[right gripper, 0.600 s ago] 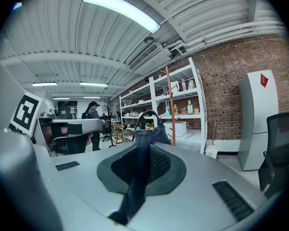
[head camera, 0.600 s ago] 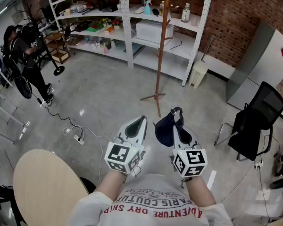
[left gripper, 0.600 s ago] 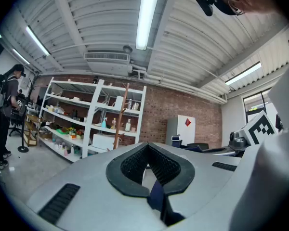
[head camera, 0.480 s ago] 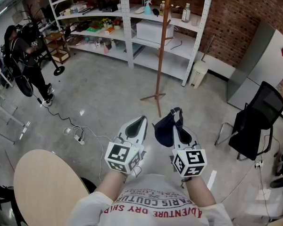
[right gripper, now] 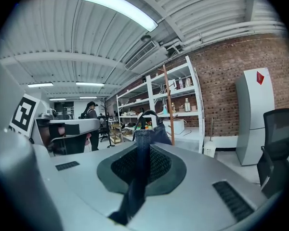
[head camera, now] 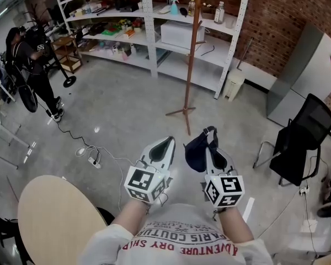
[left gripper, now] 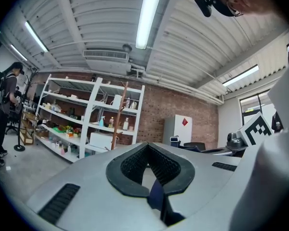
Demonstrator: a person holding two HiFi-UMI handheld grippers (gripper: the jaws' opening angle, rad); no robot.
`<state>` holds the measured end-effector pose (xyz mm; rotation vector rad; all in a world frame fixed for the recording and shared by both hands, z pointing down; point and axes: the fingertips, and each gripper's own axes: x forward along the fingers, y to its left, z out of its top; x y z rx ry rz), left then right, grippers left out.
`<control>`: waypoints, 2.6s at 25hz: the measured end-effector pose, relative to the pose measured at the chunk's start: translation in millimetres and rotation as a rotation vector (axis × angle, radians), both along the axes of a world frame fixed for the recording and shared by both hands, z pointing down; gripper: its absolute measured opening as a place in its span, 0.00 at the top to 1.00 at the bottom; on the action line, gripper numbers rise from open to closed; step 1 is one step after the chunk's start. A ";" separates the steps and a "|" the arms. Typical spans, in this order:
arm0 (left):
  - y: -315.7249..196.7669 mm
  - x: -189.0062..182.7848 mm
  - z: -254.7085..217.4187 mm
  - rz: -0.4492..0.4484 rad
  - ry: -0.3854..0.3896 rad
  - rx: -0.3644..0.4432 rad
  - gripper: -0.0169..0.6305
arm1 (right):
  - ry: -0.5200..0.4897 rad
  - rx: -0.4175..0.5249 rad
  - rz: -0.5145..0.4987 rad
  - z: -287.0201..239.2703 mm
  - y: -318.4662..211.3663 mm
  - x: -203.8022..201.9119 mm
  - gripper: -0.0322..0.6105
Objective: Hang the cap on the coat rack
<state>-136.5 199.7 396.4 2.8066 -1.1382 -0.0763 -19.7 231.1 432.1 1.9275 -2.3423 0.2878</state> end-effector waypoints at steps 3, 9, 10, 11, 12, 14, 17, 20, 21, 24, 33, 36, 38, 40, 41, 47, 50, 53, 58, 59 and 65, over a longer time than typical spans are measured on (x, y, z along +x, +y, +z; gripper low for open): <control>-1.3 -5.2 7.4 0.010 -0.001 -0.009 0.97 | -0.032 0.000 0.004 5.0 -1.3 -5.2 0.92; -21.5 -27.5 29.4 -0.004 -0.007 -0.070 0.97 | -0.047 -0.016 -0.005 15.4 -15.0 -24.1 0.92; -24.5 -32.5 31.4 -0.008 -0.004 -0.074 0.97 | -0.045 -0.016 -0.002 16.2 -16.6 -26.5 0.92; -27.1 -37.4 33.5 -0.012 -0.001 -0.078 0.97 | -0.043 -0.017 0.002 17.0 -17.9 -28.4 0.92; -29.5 -42.4 36.4 -0.018 -0.001 -0.084 0.96 | -0.041 -0.019 0.007 18.0 -18.8 -30.1 0.92; -36.0 -52.0 44.0 -0.036 -0.005 -0.099 0.97 | -0.036 -0.025 0.010 20.8 -20.9 -33.7 0.92; -48.3 -57.1 53.2 -0.060 -0.008 -0.123 0.97 | -0.013 -0.040 0.002 26.3 -29.1 -34.3 0.92; -56.1 -48.2 59.3 -0.065 -0.019 -0.135 0.97 | -0.016 -0.059 0.021 35.4 -42.7 -22.0 0.92; -59.2 -44.0 59.9 -0.070 -0.023 -0.134 0.97 | -0.027 -0.062 0.023 37.4 -49.0 -17.2 0.92; -75.9 -27.6 54.8 -0.088 -0.034 -0.116 0.97 | -0.043 -0.048 0.000 34.3 -75.2 -2.9 0.92; -141.9 51.1 40.5 -0.175 -0.029 -0.070 0.96 | -0.066 -0.011 -0.083 23.9 -154.8 80.8 0.92; -167.1 79.1 39.2 -0.213 -0.014 -0.072 0.97 | -0.072 0.000 -0.111 17.3 -183.7 109.3 0.92; -180.7 98.1 39.7 -0.225 -0.010 -0.081 0.97 | -0.071 -0.001 -0.129 15.2 -201.4 125.2 0.92; -191.1 115.3 36.2 -0.225 0.001 -0.084 0.96 | -0.067 -0.003 -0.138 15.0 -216.3 139.8 0.92; -196.3 122.7 32.6 -0.220 0.006 -0.080 0.97 | -0.066 -0.004 -0.138 15.4 -223.6 146.7 0.92; -240.2 137.4 32.7 -0.227 -0.002 -0.075 0.97 | -0.083 -0.013 -0.124 25.5 -263.7 170.7 0.92; -270.5 138.9 38.8 -0.223 0.004 -0.090 0.97 | -0.080 0.003 -0.122 24.2 -285.6 172.0 0.92; -307.1 142.7 45.1 -0.193 0.002 -0.087 0.97 | -0.067 0.005 -0.110 27.4 -316.0 171.1 0.92; -384.7 140.7 37.8 -0.136 -0.032 -0.051 0.97 | -0.047 0.018 -0.066 21.5 -386.9 166.9 0.92; -401.7 138.9 32.9 -0.123 -0.032 -0.045 0.97 | -0.044 0.024 -0.054 16.8 -402.2 165.8 0.92; -495.0 131.1 19.1 -0.045 -0.051 -0.034 0.97 | -0.052 0.032 0.037 1.2 -485.5 161.0 0.92</control>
